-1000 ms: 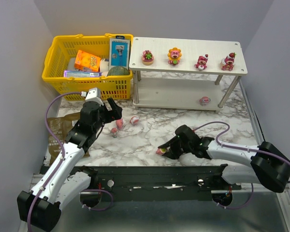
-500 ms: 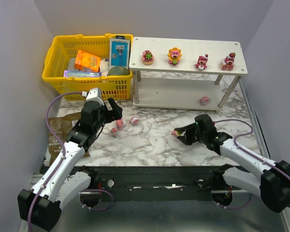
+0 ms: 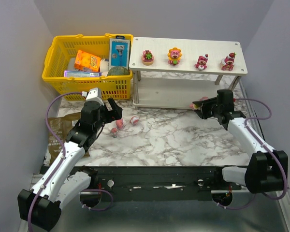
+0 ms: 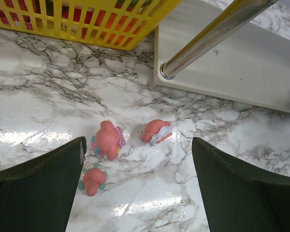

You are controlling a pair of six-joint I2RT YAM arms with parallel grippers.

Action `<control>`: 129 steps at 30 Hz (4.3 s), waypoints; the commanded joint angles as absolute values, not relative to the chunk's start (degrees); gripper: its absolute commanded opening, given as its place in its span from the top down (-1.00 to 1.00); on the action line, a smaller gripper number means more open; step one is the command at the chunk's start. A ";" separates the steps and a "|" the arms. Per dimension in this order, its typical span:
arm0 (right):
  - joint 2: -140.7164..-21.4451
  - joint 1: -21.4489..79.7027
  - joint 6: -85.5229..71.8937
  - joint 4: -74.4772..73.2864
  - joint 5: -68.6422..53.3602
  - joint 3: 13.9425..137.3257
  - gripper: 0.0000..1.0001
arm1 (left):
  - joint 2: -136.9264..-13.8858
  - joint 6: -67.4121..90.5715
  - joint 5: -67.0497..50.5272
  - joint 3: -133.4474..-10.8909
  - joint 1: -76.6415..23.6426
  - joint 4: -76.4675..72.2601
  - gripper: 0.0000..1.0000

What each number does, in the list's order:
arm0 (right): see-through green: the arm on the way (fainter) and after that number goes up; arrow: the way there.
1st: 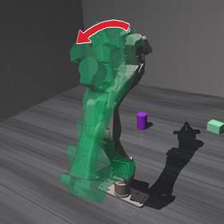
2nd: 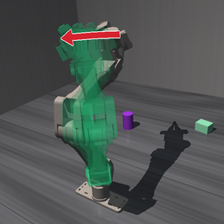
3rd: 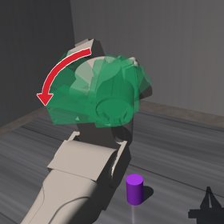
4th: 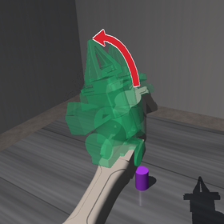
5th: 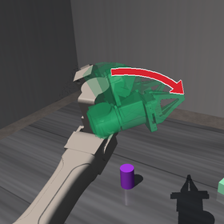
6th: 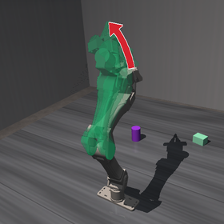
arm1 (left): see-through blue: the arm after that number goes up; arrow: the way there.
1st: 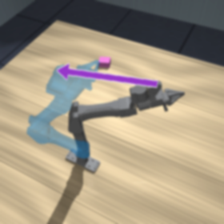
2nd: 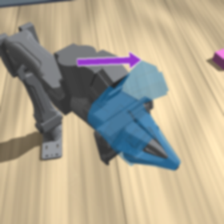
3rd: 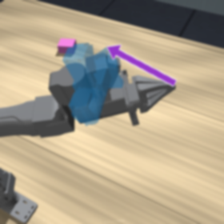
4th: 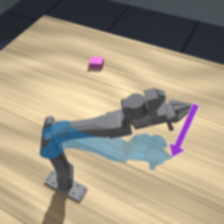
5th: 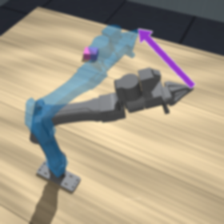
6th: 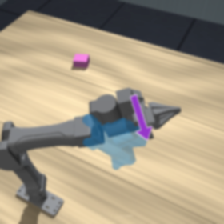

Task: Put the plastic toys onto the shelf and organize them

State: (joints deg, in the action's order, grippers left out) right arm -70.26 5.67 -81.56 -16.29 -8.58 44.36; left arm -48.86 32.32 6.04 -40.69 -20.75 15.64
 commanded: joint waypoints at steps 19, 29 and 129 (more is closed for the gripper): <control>-81.47 4.48 -79.54 -20.83 -10.20 54.84 0.35 | -49.75 30.67 9.32 -40.96 -20.57 15.29 -0.98; -85.07 4.39 -81.12 -20.04 -9.76 56.34 0.35 | -49.66 30.59 9.58 -40.96 -20.57 15.47 -0.98; -83.13 43.76 -93.59 -0.56 3.51 48.69 -0.76 | -46.14 30.85 9.93 -40.78 -20.21 16.52 -0.98</control>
